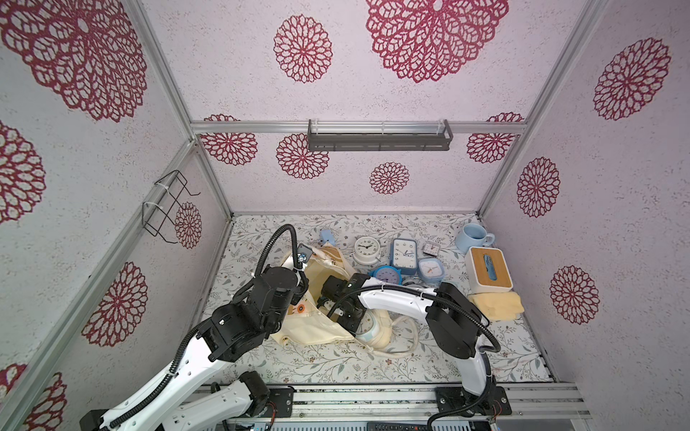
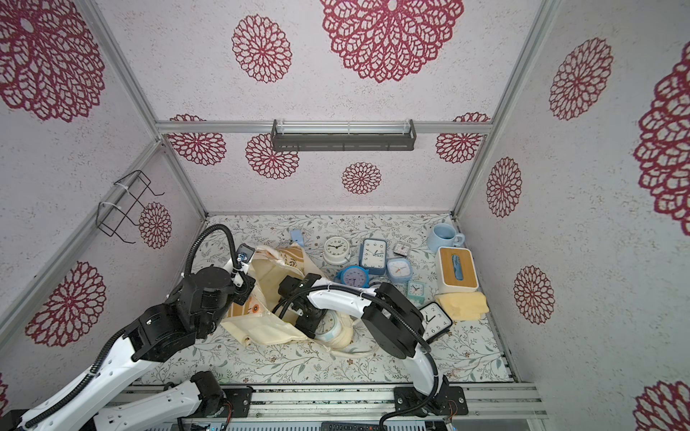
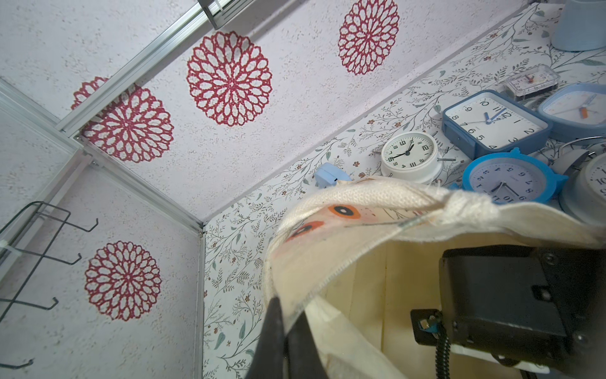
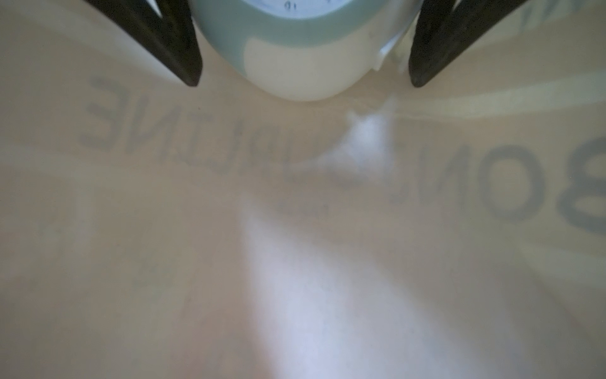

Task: Take the alarm clock out of the canvas bag
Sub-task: Adjust the alarm at the canvas bag.

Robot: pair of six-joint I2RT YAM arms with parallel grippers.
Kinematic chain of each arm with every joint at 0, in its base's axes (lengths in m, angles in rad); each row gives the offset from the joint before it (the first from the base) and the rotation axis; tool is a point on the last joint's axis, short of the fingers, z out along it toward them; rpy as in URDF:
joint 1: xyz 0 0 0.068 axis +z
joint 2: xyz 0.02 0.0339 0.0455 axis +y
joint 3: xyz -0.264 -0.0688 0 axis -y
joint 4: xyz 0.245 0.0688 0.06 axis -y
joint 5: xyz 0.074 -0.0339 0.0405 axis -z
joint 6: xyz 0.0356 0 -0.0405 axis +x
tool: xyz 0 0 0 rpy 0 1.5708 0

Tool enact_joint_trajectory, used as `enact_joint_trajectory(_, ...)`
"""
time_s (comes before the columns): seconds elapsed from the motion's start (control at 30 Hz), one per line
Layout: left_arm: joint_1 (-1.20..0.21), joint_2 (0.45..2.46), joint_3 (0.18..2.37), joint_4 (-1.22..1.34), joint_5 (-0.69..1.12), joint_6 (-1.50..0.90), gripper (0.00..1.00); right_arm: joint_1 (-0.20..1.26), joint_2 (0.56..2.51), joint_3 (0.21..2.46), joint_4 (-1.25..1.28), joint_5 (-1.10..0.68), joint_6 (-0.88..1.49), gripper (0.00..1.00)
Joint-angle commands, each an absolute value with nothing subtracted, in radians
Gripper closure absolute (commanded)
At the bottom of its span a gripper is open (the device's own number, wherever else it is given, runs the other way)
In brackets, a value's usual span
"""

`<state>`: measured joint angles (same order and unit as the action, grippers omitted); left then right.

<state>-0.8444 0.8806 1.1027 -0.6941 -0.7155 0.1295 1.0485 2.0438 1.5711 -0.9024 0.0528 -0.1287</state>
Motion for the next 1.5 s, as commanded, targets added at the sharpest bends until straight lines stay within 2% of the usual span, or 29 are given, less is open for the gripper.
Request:
enact_joint_trajectory(0.0,-0.892,0.914,1.150,-0.603,-0.761,0.146,1.00,1.031,2.032,1.566,-1.040,-0.023,-0.106,0.01)
enact_joint_trajectory(0.1,-0.960,0.980,1.163,-0.581,-0.743,0.171,1.00,1.000,2.067,1.606,-1.072,-0.090,-0.088,0.01)
enact_joint_trajectory(0.23,-0.987,1.039,1.171,-0.562,-0.654,0.125,1.00,0.975,2.159,1.687,-1.122,-0.088,-0.095,0.01)
enact_joint_trajectory(0.5,-1.009,1.021,1.119,-0.580,-0.505,0.094,1.00,0.953,2.283,1.813,-1.191,-0.125,-0.106,0.04)
enact_joint_trajectory(0.9,-0.992,0.915,0.959,-0.561,-0.678,0.135,1.00,0.953,1.998,1.659,-1.207,-0.252,-0.106,0.09)
enact_joint_trajectory(1.3,-0.942,0.979,1.022,-0.560,-0.731,0.070,1.00,0.950,1.875,1.508,-1.129,-0.055,-0.028,0.07)
enact_joint_trajectory(1.37,-0.929,0.969,1.028,-0.561,-0.716,0.063,1.00,0.949,1.823,1.479,-1.091,-0.048,0.011,0.02)
enact_joint_trajectory(1.47,-0.927,0.967,1.021,-0.551,-0.693,0.063,1.00,0.935,1.739,1.406,-1.003,-0.123,0.090,0.01)
